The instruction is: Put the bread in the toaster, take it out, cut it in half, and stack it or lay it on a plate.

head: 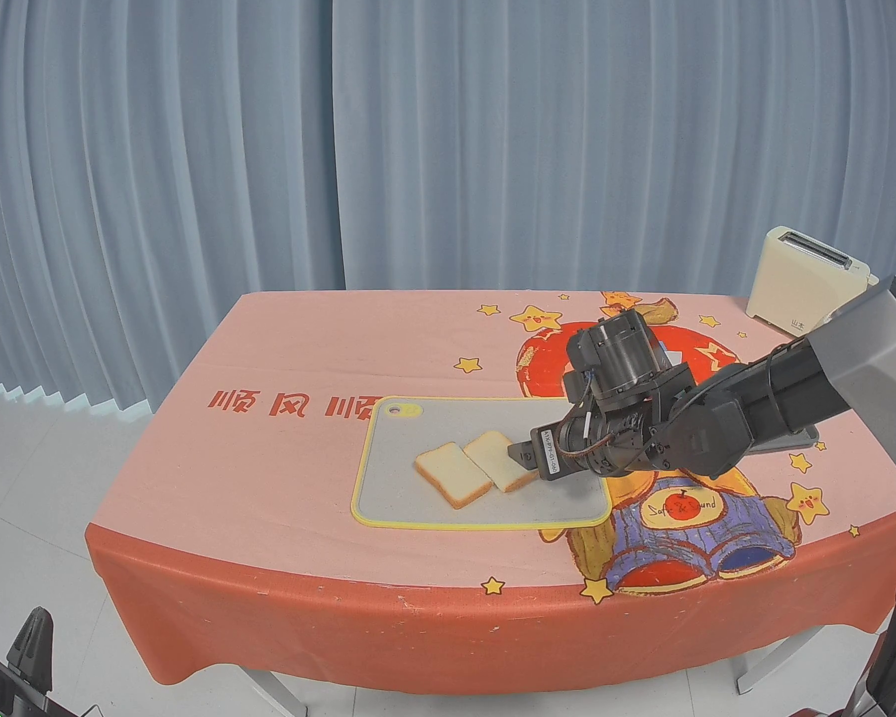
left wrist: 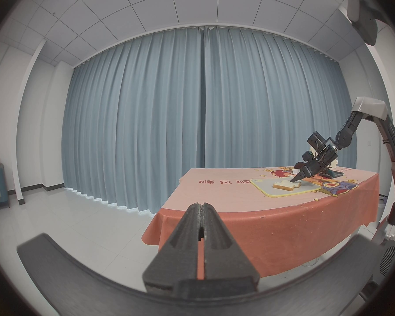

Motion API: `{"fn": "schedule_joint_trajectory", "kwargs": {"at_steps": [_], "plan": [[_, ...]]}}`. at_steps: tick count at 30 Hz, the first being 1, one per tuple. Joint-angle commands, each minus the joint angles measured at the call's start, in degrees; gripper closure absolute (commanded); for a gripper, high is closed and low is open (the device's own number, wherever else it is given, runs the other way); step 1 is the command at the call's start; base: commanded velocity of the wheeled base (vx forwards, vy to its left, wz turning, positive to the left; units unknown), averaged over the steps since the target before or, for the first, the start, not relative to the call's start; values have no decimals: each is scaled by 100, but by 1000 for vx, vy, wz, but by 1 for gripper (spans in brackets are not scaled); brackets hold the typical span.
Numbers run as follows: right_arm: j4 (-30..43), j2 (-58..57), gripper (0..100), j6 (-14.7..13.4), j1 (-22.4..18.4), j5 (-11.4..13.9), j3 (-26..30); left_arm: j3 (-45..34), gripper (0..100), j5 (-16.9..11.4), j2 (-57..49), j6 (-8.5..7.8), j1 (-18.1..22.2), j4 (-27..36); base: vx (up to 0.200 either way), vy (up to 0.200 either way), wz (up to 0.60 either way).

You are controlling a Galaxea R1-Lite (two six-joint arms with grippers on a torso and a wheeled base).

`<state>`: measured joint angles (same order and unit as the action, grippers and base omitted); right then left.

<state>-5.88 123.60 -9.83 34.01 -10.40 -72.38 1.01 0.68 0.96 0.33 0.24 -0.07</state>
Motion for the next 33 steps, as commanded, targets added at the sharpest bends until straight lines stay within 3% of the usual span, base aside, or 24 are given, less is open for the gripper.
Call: {"fn": "schedule_joint_trajectory", "kwargs": {"at_steps": [1, 12, 17, 29, 33], "plan": [[34, 33, 100, -2, 9, 3, 4, -101, 100, 2, 9, 11, 2, -1, 0, 0, 0], [-10, -38, 100, -37, 71, -103, 13, -101, 100, 2, 9, 2, 2, -1, 0, 0, 0], [-36, -205, 100, -90, 141, -305, 13, -101, 100, 11, 9, 11, 2, -1, 0, 0, 0], [-63, -899, 100, -116, 141, -314, 426, -101, 100, 2, 9, 2, 2, -1, 0, 0, 0], [-63, -1180, 100, -239, 97, -305, 558, -101, 100, 2, 9, 2, 2, -1, 0, 0, 0]]}}
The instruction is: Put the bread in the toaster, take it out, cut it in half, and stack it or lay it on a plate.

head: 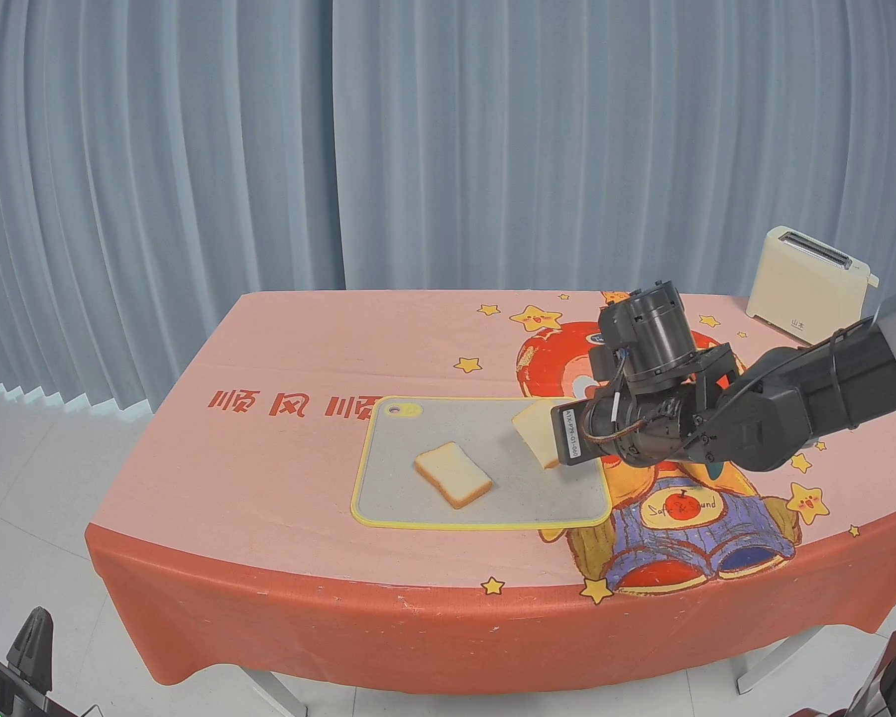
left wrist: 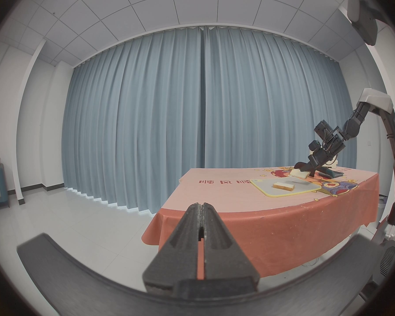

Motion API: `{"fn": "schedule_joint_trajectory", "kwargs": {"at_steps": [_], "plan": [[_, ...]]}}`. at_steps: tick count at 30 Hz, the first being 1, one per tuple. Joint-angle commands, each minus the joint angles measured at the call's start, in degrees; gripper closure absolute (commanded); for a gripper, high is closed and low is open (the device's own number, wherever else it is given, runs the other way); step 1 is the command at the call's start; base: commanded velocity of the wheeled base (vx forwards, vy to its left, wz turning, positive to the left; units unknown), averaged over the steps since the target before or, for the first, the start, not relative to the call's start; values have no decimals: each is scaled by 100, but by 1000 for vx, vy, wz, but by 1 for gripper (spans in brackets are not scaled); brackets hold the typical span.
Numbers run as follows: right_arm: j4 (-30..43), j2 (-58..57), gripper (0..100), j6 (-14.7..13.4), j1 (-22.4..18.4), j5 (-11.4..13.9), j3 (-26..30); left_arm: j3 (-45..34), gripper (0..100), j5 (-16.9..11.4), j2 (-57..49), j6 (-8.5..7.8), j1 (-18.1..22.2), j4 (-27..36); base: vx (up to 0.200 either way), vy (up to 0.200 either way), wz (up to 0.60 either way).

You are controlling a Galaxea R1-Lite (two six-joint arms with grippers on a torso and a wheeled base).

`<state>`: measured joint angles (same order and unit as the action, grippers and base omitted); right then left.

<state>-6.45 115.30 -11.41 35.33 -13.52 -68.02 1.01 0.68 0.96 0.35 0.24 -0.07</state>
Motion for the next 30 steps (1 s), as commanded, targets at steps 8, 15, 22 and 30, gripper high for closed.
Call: {"fn": "schedule_joint_trajectory", "kwargs": {"at_steps": [8, 15, 22, 30], "plan": [[-6, -1150, 100, -283, -246, 7, 632, -101, 100, 2, 9, 0, 2, -1, 0, 0, 0], [-6, -1598, 100, -274, -597, 16, 1010, -101, 100, 2, 9, 0, 2, -1, 0, 0, 0], [-32, -2020, 100, -292, -764, 25, 1432, -101, 100, 2, 9, -9, 2, -1, 0, 0, 0], [-32, -2477, 100, -476, -817, 25, 1828, -101, 100, 64, 9, -9, 2, -1, 0, -125, 0]]}}
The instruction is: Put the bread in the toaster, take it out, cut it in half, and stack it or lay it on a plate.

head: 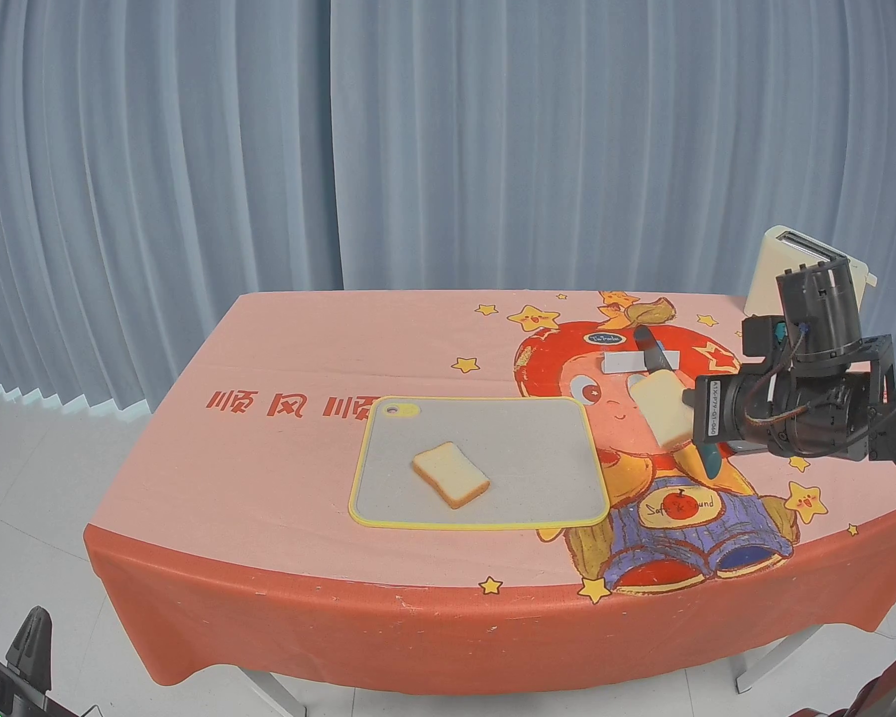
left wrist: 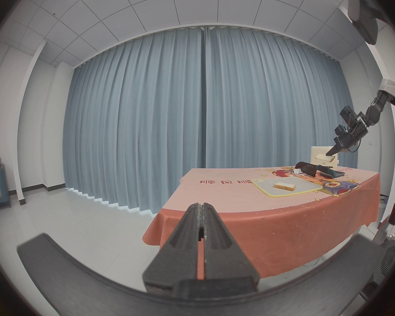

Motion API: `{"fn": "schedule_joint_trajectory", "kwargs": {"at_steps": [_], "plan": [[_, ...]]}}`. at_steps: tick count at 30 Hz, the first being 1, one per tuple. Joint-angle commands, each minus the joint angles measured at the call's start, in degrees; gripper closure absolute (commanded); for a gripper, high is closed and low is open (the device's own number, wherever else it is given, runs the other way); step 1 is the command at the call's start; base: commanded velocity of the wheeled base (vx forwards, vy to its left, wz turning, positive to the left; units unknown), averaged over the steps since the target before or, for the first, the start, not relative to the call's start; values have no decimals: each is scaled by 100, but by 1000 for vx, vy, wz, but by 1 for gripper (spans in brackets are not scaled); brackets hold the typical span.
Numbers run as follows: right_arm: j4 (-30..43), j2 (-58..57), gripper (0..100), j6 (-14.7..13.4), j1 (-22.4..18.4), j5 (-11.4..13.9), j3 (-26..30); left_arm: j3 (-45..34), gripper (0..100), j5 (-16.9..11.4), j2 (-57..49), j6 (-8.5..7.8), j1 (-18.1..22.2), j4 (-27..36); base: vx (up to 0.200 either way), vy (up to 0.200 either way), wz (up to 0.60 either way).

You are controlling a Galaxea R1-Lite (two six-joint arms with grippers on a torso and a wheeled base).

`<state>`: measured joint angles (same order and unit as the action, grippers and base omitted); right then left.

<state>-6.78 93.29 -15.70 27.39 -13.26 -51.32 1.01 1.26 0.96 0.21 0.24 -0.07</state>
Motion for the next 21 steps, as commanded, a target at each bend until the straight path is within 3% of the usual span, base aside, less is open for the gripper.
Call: {"fn": "schedule_joint_trajectory", "kwargs": {"at_steps": [1, 5, 14, 21], "plan": [[1, -303, 100, -73, -41, 8, 210, -101, 100, 6, 9, -3, 2, -1, 0, -200, 0], [-52, -365, 100, -144, -164, 43, 413, -101, 100, 6, 9, 6, 2, -1, 0, -200, 0], [-1142, -294, 100, -117, -700, 70, 676, -101, 100, 6, 9, -12, 2, -1, 0, -200, 0], [-1265, -101, 100, -100, -920, 70, 676, -101, 100, 6, 9, -3, 2, -1, 0, -171, 0]]}}
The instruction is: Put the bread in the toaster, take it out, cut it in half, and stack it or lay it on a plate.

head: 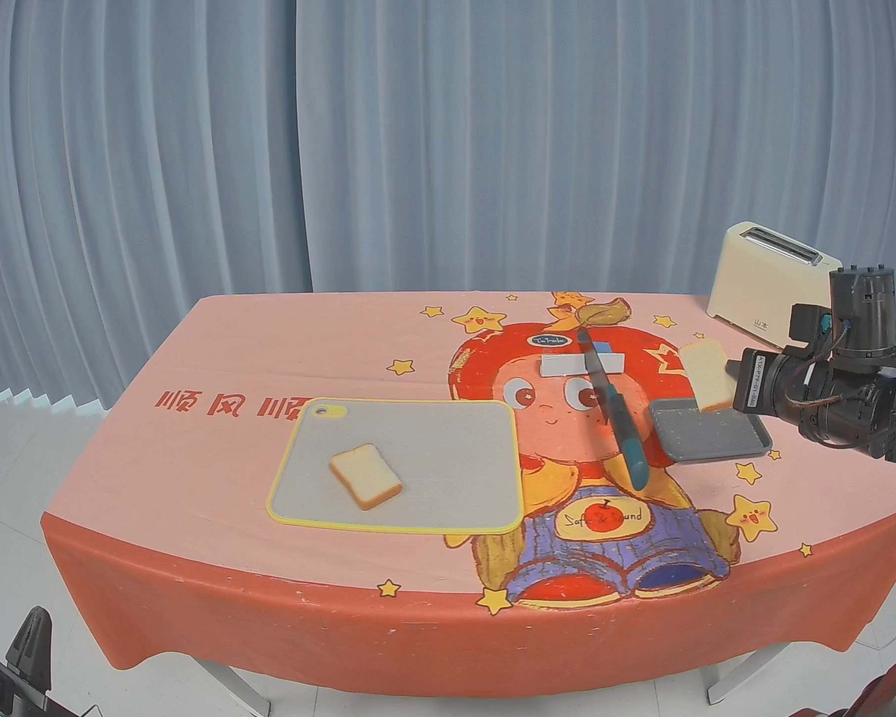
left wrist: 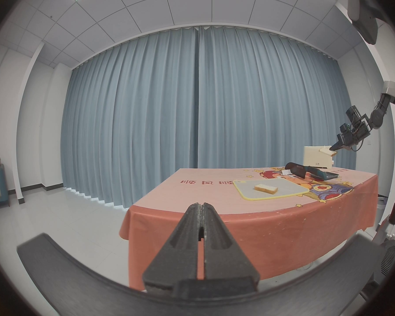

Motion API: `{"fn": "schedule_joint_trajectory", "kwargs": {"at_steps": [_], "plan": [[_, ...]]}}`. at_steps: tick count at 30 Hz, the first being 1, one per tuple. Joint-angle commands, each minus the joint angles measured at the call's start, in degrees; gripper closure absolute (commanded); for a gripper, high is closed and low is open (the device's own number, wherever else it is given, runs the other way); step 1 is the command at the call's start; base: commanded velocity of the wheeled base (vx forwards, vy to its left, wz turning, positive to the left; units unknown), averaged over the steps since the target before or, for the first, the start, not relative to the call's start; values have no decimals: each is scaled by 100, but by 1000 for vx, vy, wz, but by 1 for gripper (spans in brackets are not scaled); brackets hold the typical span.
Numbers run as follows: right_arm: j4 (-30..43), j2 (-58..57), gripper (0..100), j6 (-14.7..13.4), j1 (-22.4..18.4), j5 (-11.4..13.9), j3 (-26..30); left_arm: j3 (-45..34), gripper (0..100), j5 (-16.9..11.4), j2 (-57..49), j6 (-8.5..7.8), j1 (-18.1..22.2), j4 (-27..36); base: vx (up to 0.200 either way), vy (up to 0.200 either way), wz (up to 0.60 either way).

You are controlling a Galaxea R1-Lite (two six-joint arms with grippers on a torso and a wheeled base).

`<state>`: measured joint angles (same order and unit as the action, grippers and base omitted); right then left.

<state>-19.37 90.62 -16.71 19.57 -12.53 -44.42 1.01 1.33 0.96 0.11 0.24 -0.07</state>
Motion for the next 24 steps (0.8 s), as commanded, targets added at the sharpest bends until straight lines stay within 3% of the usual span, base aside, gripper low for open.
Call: {"fn": "schedule_joint_trajectory", "kwargs": {"at_steps": [1, 6, 24], "plan": [[-5, 236, 100, 10, -190, 5, -31, -101, 100, -10, 9, 15, 2, -1, 0, 0, 0], [-14, 570, 100, -7, -375, 84, -137, -101, 100, -19, 9, 7, 2, -1, 0, 0, 0], [-5, 1177, 100, -7, -278, 111, -102, -101, 100, -19, 9, 7, 2, -1, 0, 0, 0]]}}
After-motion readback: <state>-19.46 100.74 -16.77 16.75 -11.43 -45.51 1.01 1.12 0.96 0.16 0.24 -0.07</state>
